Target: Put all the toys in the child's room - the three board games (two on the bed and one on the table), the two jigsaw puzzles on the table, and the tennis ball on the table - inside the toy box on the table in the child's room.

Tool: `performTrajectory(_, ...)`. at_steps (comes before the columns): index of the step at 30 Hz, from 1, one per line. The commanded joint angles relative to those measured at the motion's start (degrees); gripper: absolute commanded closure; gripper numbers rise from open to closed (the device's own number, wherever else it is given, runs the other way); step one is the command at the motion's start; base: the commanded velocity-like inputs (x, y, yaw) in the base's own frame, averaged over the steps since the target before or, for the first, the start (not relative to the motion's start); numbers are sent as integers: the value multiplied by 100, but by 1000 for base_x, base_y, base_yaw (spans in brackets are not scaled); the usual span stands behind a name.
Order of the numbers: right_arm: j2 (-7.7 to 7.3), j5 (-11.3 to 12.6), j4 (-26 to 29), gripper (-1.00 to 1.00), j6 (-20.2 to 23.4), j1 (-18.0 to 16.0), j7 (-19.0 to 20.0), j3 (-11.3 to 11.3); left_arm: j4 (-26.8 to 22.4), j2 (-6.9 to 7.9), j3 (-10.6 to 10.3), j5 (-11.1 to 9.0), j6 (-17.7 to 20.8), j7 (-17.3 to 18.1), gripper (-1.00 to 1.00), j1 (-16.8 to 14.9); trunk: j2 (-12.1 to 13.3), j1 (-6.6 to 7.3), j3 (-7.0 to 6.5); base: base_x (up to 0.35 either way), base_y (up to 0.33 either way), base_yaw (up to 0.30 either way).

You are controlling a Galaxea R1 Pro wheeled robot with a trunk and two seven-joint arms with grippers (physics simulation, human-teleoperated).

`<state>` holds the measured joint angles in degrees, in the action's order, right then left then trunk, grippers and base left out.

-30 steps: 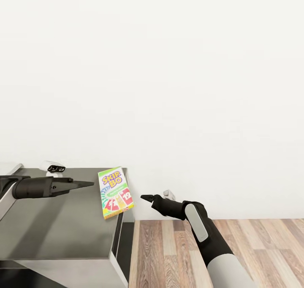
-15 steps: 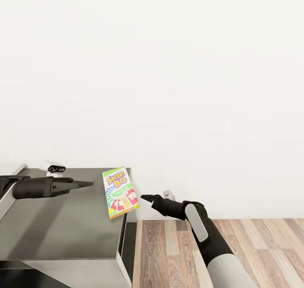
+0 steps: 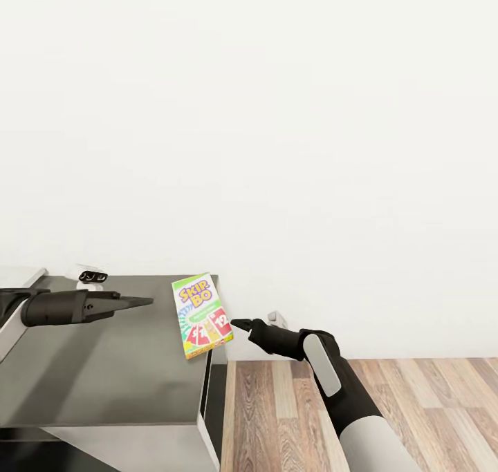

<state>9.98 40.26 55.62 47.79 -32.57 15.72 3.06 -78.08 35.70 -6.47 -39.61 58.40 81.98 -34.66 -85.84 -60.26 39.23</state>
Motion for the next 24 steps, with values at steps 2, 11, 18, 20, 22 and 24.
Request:
performTrajectory(2, 2, -27, 2, -100, 20, -3, 28, -7, 4, 6, -13, -21, 59, 11, -100, -6, -85, -44, 42, 0, 1, 0)
performTrajectory(11, 2, -27, 3, -100, 20, -3, 28, 6, 6, 4, -13, -23, 62, 11, -100, -6, -446, -242, 203, 0, 0, 0)
performTrajectory(18, 2, -27, 3, -100, 22, -3, 28, 10, 13, 13, -7, -37, 64, 18, -100, -6, -486, -264, 221, 0, 0, 0)
performTrajectory(20, 2, -27, 3, -100, 24, -3, 28, 10, 16, 14, -6, -37, 63, 19, -100, -6, -486, -264, 221, 0, 0, 0)
performTrajectory(22, 2, -27, 2, -100, 22, -3, 28, 11, 18, 15, -5, -38, 61, 19, -100, -6, -486, -264, 221, 0, 0, 0)
performTrajectory(24, 2, -27, 2, -100, 21, -3, 28, 11, 21, 16, -4, -40, 64, 19, -100, -6, -486, -264, 221, 0, 29, 0)
